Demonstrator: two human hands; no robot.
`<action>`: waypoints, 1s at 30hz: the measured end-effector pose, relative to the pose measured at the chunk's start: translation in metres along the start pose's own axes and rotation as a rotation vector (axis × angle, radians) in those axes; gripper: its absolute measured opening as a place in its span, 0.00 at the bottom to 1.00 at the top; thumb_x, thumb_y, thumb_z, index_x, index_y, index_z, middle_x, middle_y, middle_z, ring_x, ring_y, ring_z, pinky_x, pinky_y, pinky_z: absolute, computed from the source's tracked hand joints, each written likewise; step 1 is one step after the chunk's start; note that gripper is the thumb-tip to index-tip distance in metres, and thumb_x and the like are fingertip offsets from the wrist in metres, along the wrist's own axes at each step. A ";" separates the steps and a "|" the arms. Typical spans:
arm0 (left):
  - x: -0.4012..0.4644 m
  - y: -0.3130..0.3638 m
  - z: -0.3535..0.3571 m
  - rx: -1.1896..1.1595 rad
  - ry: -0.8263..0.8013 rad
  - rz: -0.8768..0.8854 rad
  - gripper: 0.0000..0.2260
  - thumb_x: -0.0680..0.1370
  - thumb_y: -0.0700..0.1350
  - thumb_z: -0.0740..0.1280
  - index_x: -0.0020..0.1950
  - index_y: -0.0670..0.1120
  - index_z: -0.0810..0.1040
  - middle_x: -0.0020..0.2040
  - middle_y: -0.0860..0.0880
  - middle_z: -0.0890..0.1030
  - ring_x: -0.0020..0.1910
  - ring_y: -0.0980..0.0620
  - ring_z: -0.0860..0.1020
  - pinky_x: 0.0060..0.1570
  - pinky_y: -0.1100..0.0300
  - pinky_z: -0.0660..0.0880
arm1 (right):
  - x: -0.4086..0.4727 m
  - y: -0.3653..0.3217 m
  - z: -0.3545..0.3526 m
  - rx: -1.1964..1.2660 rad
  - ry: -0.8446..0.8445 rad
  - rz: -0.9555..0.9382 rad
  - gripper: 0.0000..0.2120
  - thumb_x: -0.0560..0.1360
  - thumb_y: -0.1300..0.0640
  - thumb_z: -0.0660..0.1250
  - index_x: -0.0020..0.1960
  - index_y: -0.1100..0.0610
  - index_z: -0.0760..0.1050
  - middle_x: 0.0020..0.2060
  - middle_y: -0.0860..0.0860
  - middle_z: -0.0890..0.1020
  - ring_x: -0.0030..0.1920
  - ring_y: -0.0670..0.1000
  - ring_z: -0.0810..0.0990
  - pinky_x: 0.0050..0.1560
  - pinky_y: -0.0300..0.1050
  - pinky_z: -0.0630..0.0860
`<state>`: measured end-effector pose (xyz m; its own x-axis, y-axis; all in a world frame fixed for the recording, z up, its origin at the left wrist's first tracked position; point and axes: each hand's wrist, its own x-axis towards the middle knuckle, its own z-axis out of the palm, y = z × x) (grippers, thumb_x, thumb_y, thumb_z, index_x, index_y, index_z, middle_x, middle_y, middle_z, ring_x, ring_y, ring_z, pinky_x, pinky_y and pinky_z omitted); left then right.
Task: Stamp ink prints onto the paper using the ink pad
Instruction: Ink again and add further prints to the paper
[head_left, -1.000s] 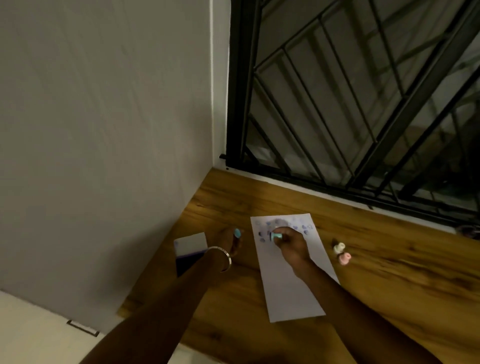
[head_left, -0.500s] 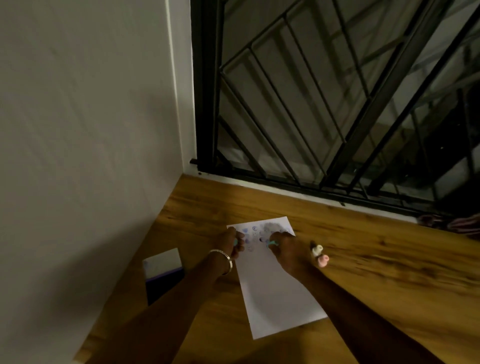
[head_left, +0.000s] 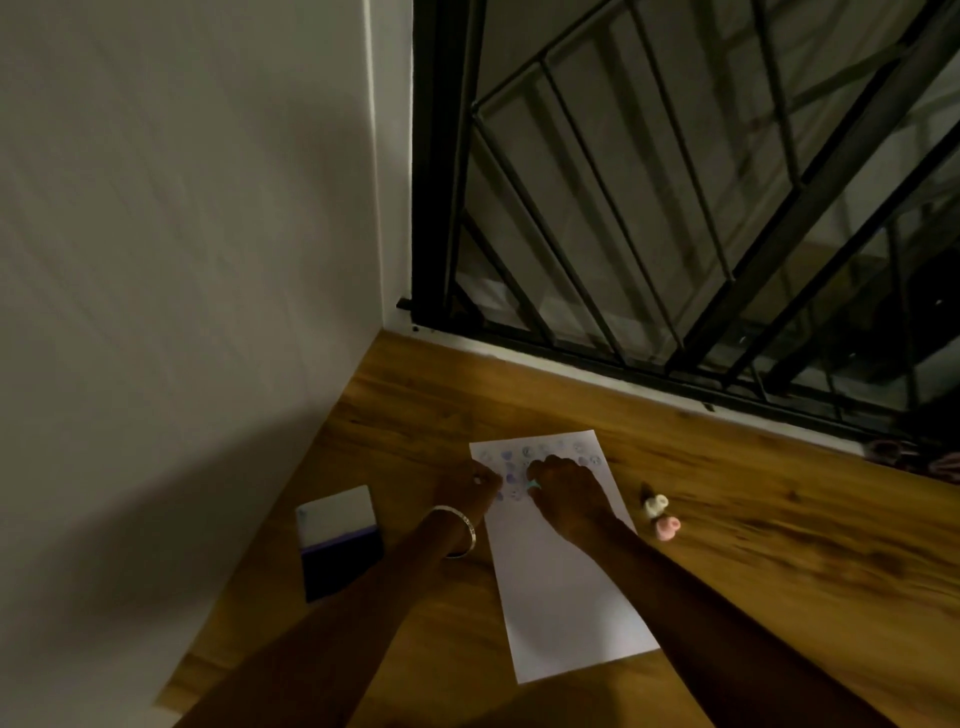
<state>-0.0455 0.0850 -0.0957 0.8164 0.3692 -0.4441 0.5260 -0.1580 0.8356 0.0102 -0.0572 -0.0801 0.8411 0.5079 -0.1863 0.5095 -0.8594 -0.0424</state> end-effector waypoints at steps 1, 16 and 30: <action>-0.001 -0.001 0.000 0.029 -0.001 0.014 0.06 0.78 0.48 0.65 0.46 0.46 0.75 0.49 0.44 0.82 0.47 0.47 0.80 0.49 0.55 0.78 | 0.001 0.000 0.000 0.001 -0.004 -0.002 0.17 0.80 0.53 0.59 0.68 0.54 0.70 0.66 0.54 0.75 0.63 0.55 0.75 0.65 0.50 0.72; 0.008 -0.007 0.001 0.047 0.004 0.014 0.03 0.75 0.46 0.68 0.43 0.48 0.77 0.50 0.44 0.83 0.47 0.45 0.81 0.44 0.53 0.81 | -0.001 0.006 0.000 0.068 -0.023 0.003 0.18 0.80 0.52 0.61 0.68 0.55 0.70 0.66 0.54 0.75 0.66 0.55 0.73 0.67 0.48 0.70; 0.009 -0.011 0.008 0.096 -0.034 -0.050 0.15 0.79 0.52 0.62 0.52 0.40 0.80 0.50 0.40 0.82 0.51 0.41 0.80 0.50 0.53 0.77 | -0.004 0.001 0.001 0.124 -0.074 0.042 0.17 0.80 0.52 0.62 0.67 0.56 0.72 0.66 0.55 0.75 0.68 0.55 0.72 0.68 0.47 0.68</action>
<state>-0.0425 0.0831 -0.1114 0.7953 0.3480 -0.4965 0.5855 -0.2281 0.7780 0.0074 -0.0601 -0.0801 0.8432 0.4691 -0.2626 0.4437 -0.8830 -0.1527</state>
